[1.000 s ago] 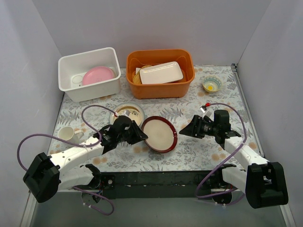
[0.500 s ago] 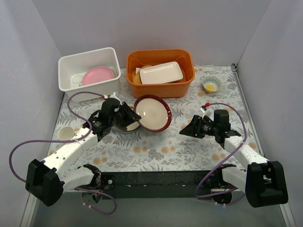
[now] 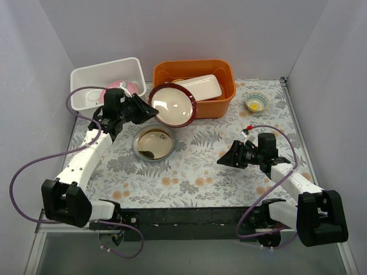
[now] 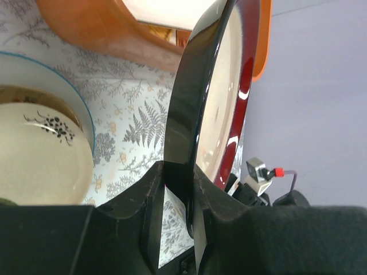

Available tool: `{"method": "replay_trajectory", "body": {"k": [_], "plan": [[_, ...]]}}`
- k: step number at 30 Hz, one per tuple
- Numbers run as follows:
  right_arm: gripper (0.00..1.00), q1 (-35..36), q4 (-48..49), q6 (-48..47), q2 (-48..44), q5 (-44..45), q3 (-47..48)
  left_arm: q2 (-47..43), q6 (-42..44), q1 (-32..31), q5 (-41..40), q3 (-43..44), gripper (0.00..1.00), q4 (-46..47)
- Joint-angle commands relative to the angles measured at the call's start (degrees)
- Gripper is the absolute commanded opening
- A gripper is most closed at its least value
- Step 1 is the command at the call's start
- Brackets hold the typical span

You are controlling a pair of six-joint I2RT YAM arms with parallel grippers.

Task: Place the plates into the plastic bin on the countertop
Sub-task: Place the plate in the plastic bin.

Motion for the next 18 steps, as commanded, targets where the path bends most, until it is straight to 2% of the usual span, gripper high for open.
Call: {"method": "replay_trajectory", "body": {"k": [1,4,8,18], "plan": [[0.74,-0.4,1.4,-2.3,0.7,-2.5,0.6,2.3,-0.4,4.8,9.8,8.7,0.00,6.7],[0.81,-0.4,1.5,-3.5,-0.2,-2.1,0.3,5.1,-0.2,7.2,11.5,12.1,0.00,6.3],[0.85,-0.3,0.6,-5.0,-0.3,-1.2,0.6,8.2,-0.7,10.9,14.8,15.4,0.00,6.5],[0.86,-0.4,1.4,-6.3,2.4,-0.3,0.1,14.6,-2.0,21.4,20.8,22.2,0.00,7.5]]}}
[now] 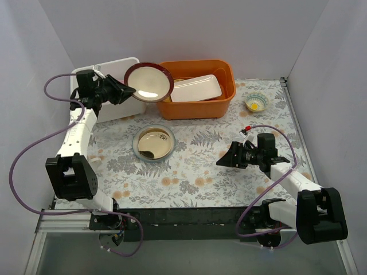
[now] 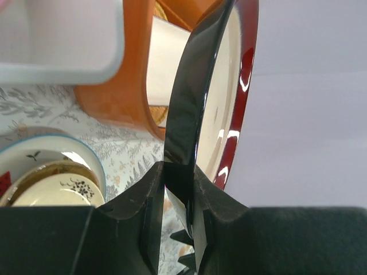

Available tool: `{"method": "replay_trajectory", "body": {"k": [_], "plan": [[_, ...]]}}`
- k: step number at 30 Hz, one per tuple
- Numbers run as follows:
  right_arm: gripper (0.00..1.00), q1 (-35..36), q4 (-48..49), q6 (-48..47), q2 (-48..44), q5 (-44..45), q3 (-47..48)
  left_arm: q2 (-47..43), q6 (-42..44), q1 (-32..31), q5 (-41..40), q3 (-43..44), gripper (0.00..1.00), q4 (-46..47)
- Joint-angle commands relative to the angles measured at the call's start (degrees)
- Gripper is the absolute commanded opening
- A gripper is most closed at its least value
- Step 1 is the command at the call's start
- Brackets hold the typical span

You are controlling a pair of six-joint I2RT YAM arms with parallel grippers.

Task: Place the plates into the plastic bin on the countertop
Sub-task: Place the plate in the plastic bin.

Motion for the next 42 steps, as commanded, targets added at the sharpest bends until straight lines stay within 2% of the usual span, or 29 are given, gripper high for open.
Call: {"method": "replay_trajectory", "body": {"k": [1,9,21,35,42], "plan": [[0.86,-0.4,1.4,-1.6,1.8,0.4,0.0,-0.1,-2.2,3.9,7.1,6.4,0.00,7.9],[0.86,-0.4,2.0,-2.7,3.9,1.7,-0.1,5.6,-3.5,10.5,9.5,9.9,0.00,10.2],[0.86,-0.3,3.8,-2.4,8.5,2.8,-1.1,12.7,-6.9,15.5,10.4,12.9,0.00,14.9],[0.87,-0.4,3.3,-2.4,9.6,4.7,-1.1,19.0,0.6,19.5,7.5,17.0,0.00,6.9],[0.87,-0.4,3.3,-2.7,10.0,4.7,-1.2,21.5,0.8,20.3,5.7,18.3,0.00,4.9]]}}
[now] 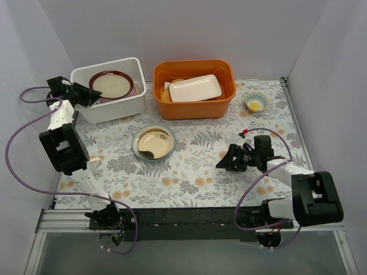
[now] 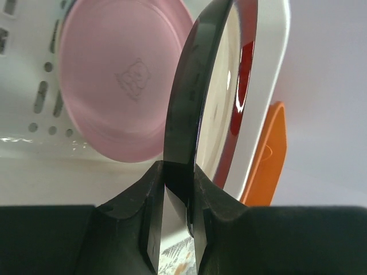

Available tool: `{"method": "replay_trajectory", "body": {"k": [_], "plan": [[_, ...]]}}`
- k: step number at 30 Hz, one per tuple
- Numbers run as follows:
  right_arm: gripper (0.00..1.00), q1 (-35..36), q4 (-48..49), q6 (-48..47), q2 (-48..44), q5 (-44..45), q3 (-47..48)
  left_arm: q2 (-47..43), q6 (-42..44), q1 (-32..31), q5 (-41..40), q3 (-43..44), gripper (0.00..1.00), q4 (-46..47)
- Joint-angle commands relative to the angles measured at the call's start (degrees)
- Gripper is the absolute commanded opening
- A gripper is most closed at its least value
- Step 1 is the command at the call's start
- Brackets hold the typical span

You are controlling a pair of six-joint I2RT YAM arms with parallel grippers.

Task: Place the plates into the plastic bin on the countertop
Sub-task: Place the plate in the plastic bin.

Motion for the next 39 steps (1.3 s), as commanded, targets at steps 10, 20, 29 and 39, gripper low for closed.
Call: {"method": "replay_trajectory", "body": {"k": [10,20,29,39], "plan": [[0.86,-0.3,0.1,-1.5,1.5,2.1,0.0,2.8,1.0,0.8,-0.6,8.6,0.00,-2.2],[0.86,-0.3,0.4,-1.7,2.5,1.2,0.1,4.9,3.0,0.9,-4.2,11.4,0.04,-7.2],[0.85,-0.3,0.4,-1.7,2.7,1.2,0.5,5.4,4.5,0.8,-4.6,10.7,0.11,-8.4],[0.85,-0.3,0.2,-1.7,2.3,0.8,0.7,4.8,6.2,0.8,-6.4,11.1,0.33,-11.6]]}}
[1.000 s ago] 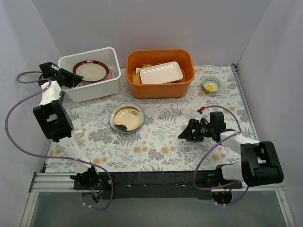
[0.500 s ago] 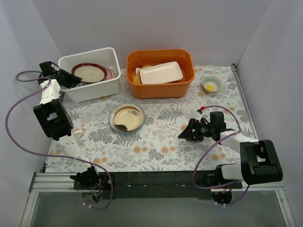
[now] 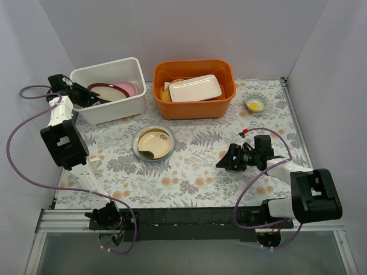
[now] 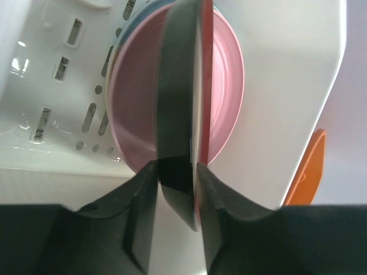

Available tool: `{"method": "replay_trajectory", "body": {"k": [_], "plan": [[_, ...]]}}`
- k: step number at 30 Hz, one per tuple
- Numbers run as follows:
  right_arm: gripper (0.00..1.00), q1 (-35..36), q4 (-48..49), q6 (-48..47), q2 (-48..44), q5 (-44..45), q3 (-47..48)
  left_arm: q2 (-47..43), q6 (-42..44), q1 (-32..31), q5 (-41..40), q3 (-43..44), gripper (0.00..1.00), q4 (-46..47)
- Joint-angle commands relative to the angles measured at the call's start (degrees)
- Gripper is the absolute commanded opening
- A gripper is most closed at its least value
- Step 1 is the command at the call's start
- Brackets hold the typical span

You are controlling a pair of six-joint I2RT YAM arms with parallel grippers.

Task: Place the plates into the plastic bin on the countertop
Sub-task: Place the plate in the plastic bin.

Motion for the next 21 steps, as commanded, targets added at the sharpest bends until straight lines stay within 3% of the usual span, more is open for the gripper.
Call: {"method": "replay_trajectory", "body": {"k": [1,9,21], "plan": [[0.85,-0.1,-1.7,-1.7,0.6,2.2,0.6,-2.0,1.2,0.4,0.8,2.6,0.35,-2.2],[0.85,-0.1,-2.6,-1.8,-0.4,2.1,1.1,-3.1,1.9,0.5,-1.2,2.8,0.48,-4.7],[0.85,0.0,-4.1,-1.6,-2.2,1.7,1.9,-9.9,0.1,0.5,-0.3,-2.1,0.92,-3.7]]}}
